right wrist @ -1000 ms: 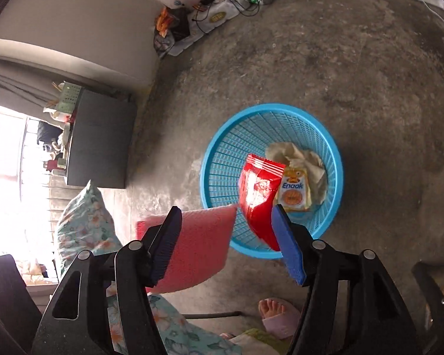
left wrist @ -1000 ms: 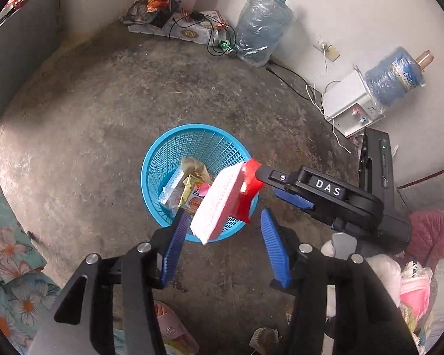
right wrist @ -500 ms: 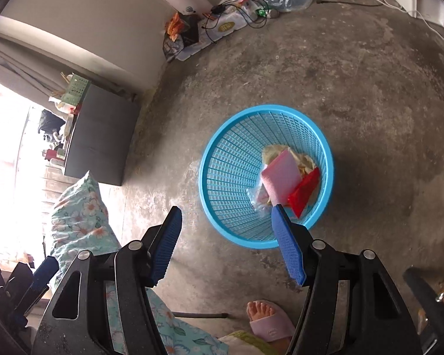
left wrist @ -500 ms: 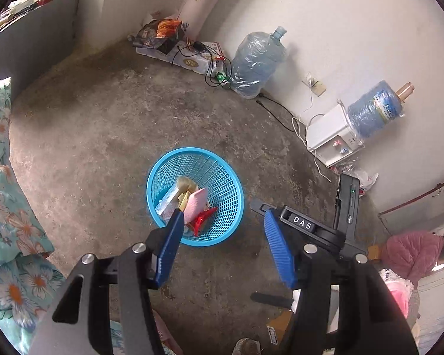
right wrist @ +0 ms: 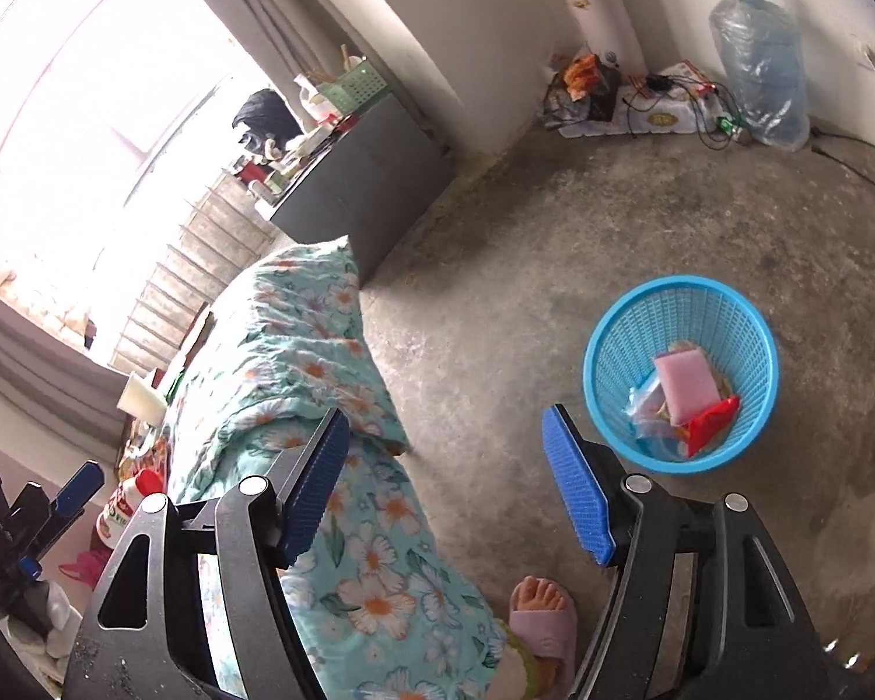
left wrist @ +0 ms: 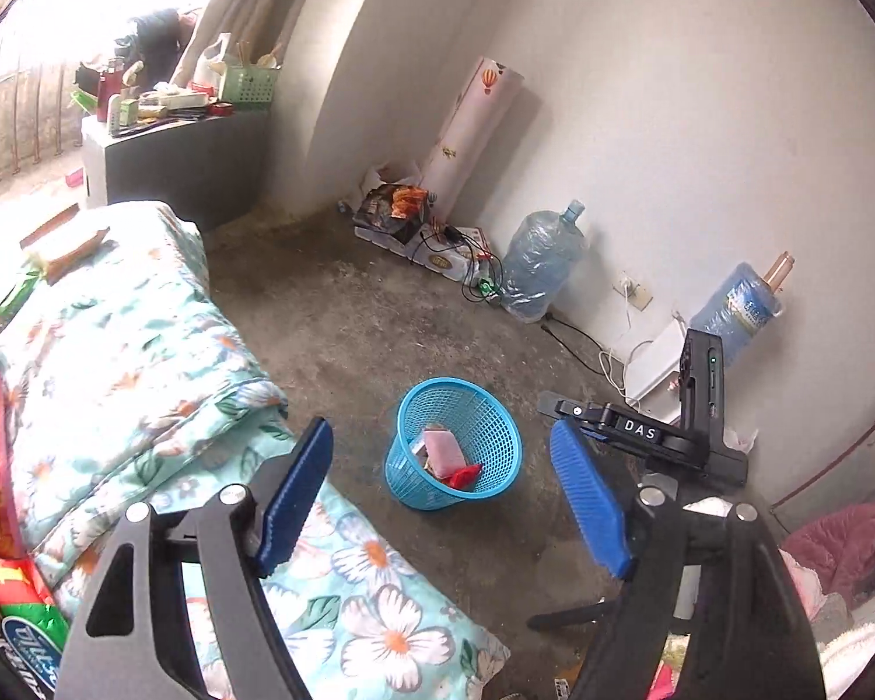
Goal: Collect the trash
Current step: 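Move both tools back to the bed toward the white cable box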
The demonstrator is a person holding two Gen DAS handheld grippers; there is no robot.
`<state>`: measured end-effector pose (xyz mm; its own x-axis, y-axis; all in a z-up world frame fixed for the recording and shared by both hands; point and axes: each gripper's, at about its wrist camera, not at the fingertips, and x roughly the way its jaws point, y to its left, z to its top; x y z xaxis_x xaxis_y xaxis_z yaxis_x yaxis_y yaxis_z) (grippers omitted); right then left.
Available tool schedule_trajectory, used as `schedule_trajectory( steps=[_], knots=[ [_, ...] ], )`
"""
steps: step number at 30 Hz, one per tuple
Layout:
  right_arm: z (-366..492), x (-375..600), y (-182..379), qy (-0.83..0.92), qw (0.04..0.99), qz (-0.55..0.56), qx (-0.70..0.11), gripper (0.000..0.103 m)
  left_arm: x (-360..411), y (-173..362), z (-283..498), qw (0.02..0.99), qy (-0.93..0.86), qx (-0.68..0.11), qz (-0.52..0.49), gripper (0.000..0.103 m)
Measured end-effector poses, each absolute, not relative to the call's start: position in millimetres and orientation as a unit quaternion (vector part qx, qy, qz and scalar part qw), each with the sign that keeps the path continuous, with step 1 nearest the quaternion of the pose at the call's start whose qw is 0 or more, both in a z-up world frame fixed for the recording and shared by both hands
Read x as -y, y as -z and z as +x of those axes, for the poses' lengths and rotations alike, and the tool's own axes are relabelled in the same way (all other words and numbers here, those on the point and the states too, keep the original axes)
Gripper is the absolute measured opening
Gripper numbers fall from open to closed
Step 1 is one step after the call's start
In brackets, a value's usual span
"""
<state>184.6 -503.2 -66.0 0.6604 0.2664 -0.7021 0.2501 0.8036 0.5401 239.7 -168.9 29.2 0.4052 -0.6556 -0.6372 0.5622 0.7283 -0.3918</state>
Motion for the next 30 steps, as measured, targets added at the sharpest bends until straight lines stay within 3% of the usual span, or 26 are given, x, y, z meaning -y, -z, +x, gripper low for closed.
schedule_trajectory(
  steps=[14,30],
  knots=[
    [173,359,35,-0.163,0.841,0.245,-0.454,0.068,-22,-13,147,0.888,0.239,-0.38,-0.101,0.085],
    [152,238,20,-0.258,0.805,0.214,-0.49,0.068,-149,11,91,0.904,0.141,-0.369,-0.166,0.086]
  ],
)
